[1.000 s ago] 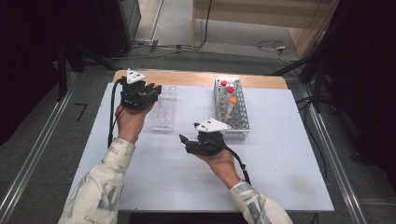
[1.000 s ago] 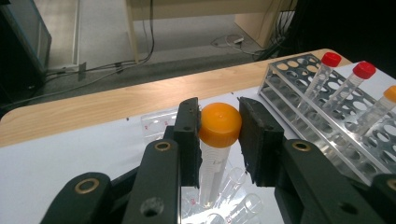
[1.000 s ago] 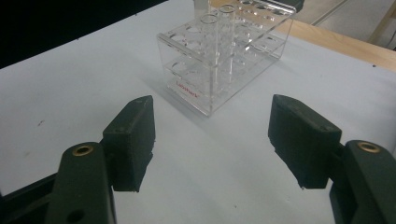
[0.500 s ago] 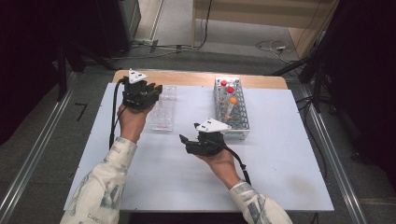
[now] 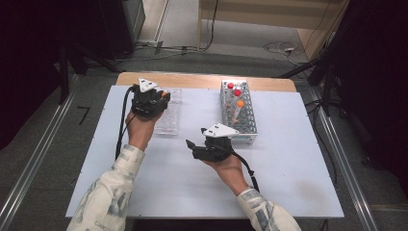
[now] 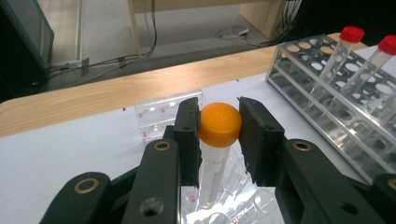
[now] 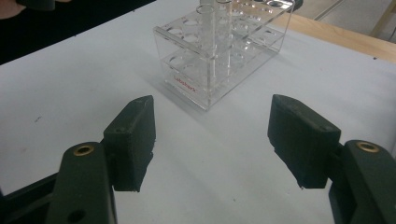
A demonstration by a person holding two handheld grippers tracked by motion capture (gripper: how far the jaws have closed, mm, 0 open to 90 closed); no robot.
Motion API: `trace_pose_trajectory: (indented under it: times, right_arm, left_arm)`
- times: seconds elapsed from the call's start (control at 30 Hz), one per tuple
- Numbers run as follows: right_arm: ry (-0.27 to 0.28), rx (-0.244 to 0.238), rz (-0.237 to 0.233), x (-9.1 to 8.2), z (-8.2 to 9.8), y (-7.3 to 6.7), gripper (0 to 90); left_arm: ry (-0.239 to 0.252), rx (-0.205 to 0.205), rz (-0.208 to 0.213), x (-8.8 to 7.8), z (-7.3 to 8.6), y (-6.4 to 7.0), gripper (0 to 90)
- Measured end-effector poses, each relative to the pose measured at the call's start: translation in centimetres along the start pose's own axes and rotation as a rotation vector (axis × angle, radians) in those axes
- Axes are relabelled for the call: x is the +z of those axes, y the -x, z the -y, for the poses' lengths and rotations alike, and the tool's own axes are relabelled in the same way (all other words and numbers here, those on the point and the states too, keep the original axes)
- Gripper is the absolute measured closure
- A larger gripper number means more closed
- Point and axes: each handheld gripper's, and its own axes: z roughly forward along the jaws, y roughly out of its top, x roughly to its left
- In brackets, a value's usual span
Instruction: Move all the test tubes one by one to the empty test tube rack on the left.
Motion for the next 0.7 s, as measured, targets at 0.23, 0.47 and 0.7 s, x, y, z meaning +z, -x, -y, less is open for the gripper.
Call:
trace_pose_trajectory:
  times: [0.23, 0.47, 0.7]
  right_arm:
    - [-0.002, -0.002, -0.001, 0.1, 0.1, 0.0, 30.9]
    - [-0.006, -0.003, -0.001, 0.2, 0.2, 0.0, 30.9]
    - [-0.004, 0.001, 0.0, 0.1, 0.2, 0.0, 30.9]
  left_arm:
    - [-0.021, 0.009, -0.005, 0.7, 1.1, 0.1, 70.2]
    - [-0.031, 0.005, -0.007, 0.9, 1.6, 0.1, 70.0]
    - [-0.023, 0.0, 0.001, 0.7, 1.5, 0.1, 65.5]
